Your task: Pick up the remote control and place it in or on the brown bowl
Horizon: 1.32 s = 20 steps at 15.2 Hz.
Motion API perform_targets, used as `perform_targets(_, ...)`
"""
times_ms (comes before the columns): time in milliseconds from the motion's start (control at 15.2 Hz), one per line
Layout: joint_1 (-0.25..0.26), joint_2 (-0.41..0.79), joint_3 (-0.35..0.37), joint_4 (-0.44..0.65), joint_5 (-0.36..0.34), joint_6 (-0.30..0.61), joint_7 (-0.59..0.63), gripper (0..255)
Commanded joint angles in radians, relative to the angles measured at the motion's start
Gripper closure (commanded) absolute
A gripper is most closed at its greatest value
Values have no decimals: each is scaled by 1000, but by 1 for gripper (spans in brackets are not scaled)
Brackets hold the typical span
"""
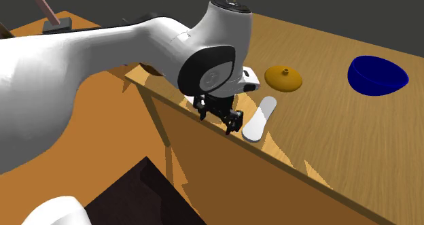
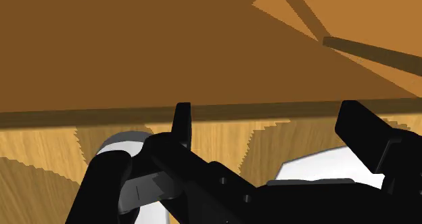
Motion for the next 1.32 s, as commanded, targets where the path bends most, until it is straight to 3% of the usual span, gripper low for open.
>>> perform_targets(0, -9, 66, -11, 50, -9, 27, -14, 0)
perform_targets(792, -45, 490, -47, 493, -25, 72, -60, 0)
perform_targets(1254, -46, 503, -47, 417, -24, 162, -60, 0)
